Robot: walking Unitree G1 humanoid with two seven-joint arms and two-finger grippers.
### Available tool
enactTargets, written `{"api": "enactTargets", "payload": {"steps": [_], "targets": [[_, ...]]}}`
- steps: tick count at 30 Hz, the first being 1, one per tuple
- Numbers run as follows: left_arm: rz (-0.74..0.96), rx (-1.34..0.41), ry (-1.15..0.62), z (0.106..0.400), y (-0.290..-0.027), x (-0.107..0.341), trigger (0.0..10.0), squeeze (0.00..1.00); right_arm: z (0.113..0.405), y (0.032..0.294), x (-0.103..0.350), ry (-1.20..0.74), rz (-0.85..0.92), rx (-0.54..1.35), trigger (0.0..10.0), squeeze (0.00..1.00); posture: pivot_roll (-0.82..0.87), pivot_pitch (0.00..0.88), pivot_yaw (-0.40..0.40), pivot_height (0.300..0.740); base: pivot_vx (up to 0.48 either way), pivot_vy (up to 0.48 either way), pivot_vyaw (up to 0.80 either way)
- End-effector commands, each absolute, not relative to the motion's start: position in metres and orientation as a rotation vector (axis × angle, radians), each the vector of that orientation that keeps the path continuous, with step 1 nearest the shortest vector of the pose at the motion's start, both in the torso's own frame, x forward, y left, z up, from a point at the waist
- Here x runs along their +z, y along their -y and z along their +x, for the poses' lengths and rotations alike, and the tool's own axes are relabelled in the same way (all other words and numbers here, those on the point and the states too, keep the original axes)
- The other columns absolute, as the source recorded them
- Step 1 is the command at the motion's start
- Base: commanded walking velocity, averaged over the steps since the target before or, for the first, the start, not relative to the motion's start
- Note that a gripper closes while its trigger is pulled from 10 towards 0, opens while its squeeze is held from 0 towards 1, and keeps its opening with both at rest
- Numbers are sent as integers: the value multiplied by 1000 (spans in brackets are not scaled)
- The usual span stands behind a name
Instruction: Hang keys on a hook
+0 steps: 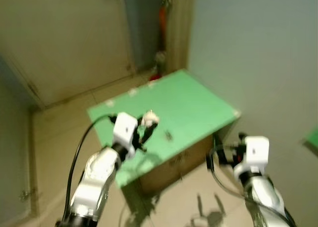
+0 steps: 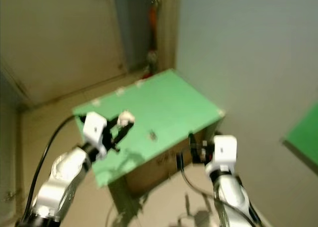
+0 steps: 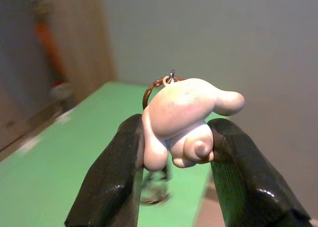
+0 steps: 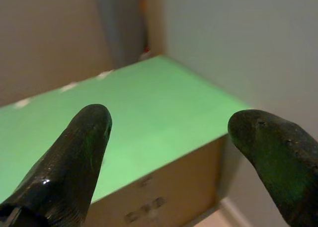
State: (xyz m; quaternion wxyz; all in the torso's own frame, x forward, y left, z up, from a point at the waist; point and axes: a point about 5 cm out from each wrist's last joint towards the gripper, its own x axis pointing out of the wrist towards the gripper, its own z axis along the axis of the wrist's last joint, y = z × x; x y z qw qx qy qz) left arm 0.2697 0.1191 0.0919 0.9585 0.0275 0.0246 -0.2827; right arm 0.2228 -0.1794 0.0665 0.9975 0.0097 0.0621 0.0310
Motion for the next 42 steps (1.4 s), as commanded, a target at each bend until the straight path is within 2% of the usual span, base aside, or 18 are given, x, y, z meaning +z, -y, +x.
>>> {"api": "enactTargets", "payload": {"steps": [1, 10, 17, 25, 28, 37, 42], "targets": [[64, -584, -34, 273, -121, 96, 0, 0, 221, 179, 64, -141, 19, 55, 10000, 0, -186, 0, 72, 740, 0, 0, -694], [94, -630, -39, 278, -120, 96, 0, 0, 223, 180, 66, -138, 9, 58, 10000, 0, -194, 0, 76, 740, 0, 0, -693], [121, -642, -46, 300, -128, 101, 0, 0, 223, 180, 67, -141, 5, 69, 10000, 0, -199, 0, 77, 740, 0, 0, -692], [122, -672, -82, 297, -132, 90, 0, 0, 221, 183, 67, -144, 1, 59, 10000, 0, -214, 0, 81, 740, 0, 0, -695], [69, -696, -96, 295, -127, 87, 0, 0, 220, 183, 66, -149, 1, 58, 10000, 0, -215, 0, 78, 740, 0, 0, -698], [33, -720, -94, 294, -126, 86, 0, 0, 219, 184, 64, -160, -4, 60, 10000, 0, -212, 0, 76, 740, 0, 461, -699], [89, -739, -71, 304, -128, 94, 0, 0, 225, 184, 63, -201, -38, 93, 10000, 0, -210, 0, 78, 740, 0, 48, -268]]}}
